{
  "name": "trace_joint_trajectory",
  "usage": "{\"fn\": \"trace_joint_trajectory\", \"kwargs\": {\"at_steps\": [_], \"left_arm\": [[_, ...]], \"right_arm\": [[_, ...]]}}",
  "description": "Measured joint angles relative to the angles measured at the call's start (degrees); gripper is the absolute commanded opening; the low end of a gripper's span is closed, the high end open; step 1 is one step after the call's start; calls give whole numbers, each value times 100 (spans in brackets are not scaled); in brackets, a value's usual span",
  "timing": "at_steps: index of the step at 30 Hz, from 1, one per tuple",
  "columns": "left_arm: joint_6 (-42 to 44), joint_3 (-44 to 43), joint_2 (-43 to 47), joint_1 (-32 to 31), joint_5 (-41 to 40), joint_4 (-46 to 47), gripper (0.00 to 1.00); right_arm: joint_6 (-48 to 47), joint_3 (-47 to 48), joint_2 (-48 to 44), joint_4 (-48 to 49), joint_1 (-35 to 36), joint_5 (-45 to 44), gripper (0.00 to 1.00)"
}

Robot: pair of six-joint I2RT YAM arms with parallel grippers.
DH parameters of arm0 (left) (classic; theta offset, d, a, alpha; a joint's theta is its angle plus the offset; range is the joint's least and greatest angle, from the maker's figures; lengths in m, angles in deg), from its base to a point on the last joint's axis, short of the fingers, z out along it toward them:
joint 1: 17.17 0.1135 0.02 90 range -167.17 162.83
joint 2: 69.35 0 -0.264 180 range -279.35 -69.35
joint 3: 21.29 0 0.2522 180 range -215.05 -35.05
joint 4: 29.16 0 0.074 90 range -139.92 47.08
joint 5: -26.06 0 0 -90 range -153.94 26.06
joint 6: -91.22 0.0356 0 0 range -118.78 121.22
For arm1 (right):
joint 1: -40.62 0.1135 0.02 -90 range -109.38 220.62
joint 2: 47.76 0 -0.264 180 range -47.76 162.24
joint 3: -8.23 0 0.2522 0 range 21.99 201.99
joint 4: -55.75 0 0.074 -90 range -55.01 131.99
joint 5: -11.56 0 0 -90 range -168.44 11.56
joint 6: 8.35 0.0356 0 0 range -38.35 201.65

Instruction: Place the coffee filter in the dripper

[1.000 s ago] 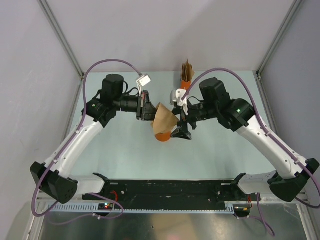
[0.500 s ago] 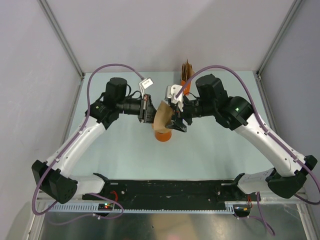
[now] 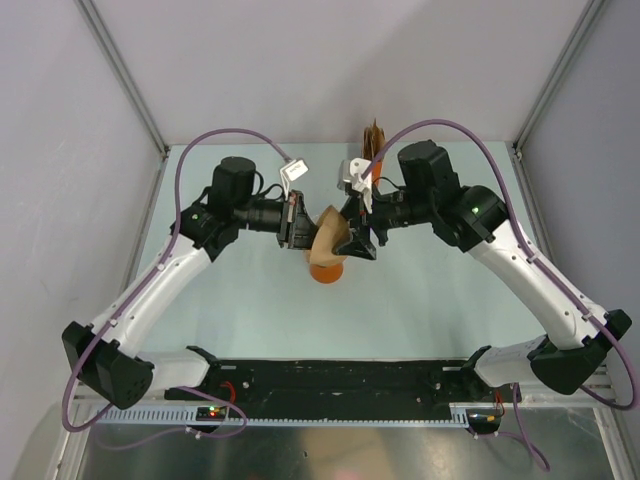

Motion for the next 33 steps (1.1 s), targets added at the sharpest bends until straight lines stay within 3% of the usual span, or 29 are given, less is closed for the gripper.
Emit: {"fn": "trace_joint_trajectory", "kwargs": {"at_steps": [3, 5, 12, 19, 25, 27, 28, 29, 31, 33], "left_arm": [[70, 0, 31, -4, 15, 0, 0], [96, 0, 42, -7, 17, 2, 0], [186, 0, 46, -37, -11, 2, 0], [210, -2, 46, -83, -94, 0, 0], [249, -7, 46, -122, -125, -4, 0], [293, -7, 46, -146, -142, -7, 0], [328, -7, 46, -157, -151, -9, 0], [339, -7, 46, -168, -166, -9, 0], [369, -7, 46, -175, -197, -11, 0], [385, -7, 46, -175, -201, -7, 0]], "right_arm": [[105, 0, 0, 0, -74, 166, 77], [146, 0, 0, 0, -120, 240, 74], [372, -81, 0, 101, -247, 581, 42], [579, -101, 11, 192, -216, 734, 28], [684, -205, 9, 304, -201, 684, 4], [706, -262, -2, 341, -201, 651, 1], [713, -291, -7, 348, -201, 640, 1], [728, -315, -17, 363, -201, 627, 6], [745, -361, -39, 402, -199, 605, 31], [782, -365, -46, 415, -190, 603, 49]]}}
